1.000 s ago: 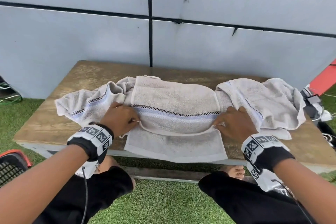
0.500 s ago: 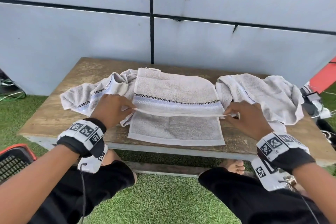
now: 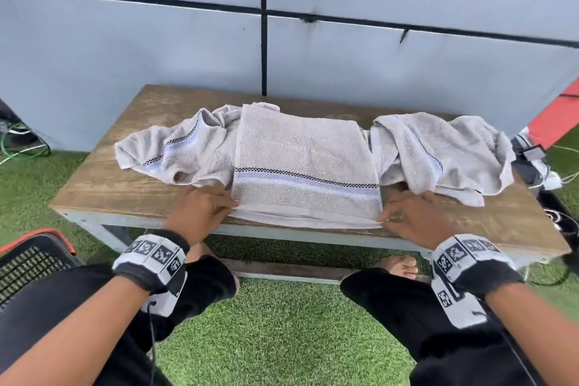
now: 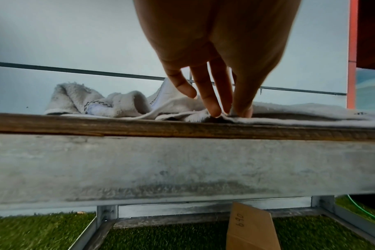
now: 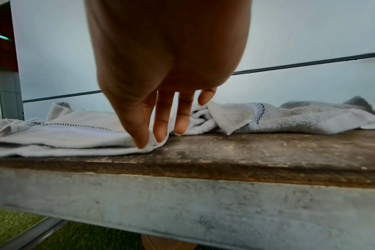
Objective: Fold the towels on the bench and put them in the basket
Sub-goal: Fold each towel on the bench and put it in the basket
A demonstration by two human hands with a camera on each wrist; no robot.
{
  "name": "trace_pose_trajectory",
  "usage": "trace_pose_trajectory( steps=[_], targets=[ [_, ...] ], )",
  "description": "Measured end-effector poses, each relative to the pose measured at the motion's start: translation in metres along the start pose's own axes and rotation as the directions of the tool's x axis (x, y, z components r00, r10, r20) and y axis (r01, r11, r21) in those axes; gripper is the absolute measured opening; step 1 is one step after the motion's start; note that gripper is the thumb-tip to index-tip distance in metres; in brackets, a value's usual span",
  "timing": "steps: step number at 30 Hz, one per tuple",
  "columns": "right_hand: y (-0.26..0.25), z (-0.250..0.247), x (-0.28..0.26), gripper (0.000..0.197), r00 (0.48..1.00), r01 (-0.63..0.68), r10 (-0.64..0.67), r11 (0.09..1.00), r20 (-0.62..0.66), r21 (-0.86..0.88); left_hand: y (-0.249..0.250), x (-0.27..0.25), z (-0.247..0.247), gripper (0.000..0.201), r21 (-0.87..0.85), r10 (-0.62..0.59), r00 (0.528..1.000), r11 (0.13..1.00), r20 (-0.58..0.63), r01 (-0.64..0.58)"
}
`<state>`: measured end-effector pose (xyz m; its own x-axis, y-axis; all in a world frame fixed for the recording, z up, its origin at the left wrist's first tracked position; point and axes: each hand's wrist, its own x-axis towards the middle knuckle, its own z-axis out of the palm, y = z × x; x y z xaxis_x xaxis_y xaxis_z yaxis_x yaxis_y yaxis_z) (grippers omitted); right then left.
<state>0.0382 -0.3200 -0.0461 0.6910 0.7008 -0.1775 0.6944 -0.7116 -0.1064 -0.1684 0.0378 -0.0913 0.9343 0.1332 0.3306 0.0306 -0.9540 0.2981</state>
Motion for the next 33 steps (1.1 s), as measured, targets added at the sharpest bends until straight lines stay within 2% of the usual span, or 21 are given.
trace_pose_trajectory(
  steps=[7,9,11,14,17,21,24,27,29,31,33],
  targets=[
    [0.010,0.011,0.001,0.024,0.999,0.008,-0.008,1.000,-0.032,0.012,-0.001,-0.003,0.001,0.015,-0.037,0.013,0.999,0.999,0.047,-0.011],
    [0.010,0.012,0.000,0.027,0.999,0.026,-0.026,1.000,-0.022,0.001,-0.002,-0.005,0.001,0.027,-0.037,-0.028,0.995,0.999,0.093,0.032],
    [0.007,0.011,-0.002,0.035,0.998,0.055,-0.054,0.997,0.022,-0.049,-0.002,-0.007,-0.001,0.039,0.015,-0.027,0.992,1.000,0.126,0.025],
    [0.003,0.007,-0.003,0.045,0.994,0.082,-0.071,0.986,0.077,-0.147,0.001,-0.009,0.000,0.041,0.124,0.049,0.994,0.990,0.098,-0.061],
    [0.000,0.008,-0.004,0.040,0.992,0.114,-0.102,0.976,0.073,-0.187,0.000,-0.009,0.004,0.033,0.094,0.070,0.996,0.993,0.052,-0.074],
    [-0.004,0.014,-0.006,0.019,0.992,0.126,-0.128,0.979,-0.007,-0.161,-0.003,-0.010,0.003,0.023,-0.017,0.072,0.995,0.997,0.072,-0.071],
    [-0.002,0.013,-0.007,0.017,0.990,0.115,-0.122,0.988,-0.069,-0.105,-0.003,-0.005,-0.005,0.017,-0.096,0.027,0.997,0.995,0.078,-0.020],
    [0.003,0.003,-0.007,0.016,0.974,0.092,-0.094,0.996,-0.208,-0.016,-0.003,0.003,-0.017,0.017,-0.186,-0.027,0.999,0.982,0.018,0.030],
    [0.003,-0.008,-0.007,0.014,0.941,0.110,-0.079,0.991,-0.329,0.078,-0.001,0.008,-0.029,0.015,-0.220,-0.053,0.998,0.975,-0.045,0.042],
    [0.005,-0.022,-0.007,0.017,0.887,0.183,-0.098,0.972,-0.452,0.148,0.003,0.016,-0.044,0.017,-0.219,-0.048,0.993,0.975,-0.109,0.023],
    [0.006,-0.037,-0.005,0.018,0.850,0.220,-0.096,0.958,-0.518,0.183,0.009,0.026,-0.061,0.021,-0.242,-0.042,0.986,0.970,-0.164,0.001]
  ],
)
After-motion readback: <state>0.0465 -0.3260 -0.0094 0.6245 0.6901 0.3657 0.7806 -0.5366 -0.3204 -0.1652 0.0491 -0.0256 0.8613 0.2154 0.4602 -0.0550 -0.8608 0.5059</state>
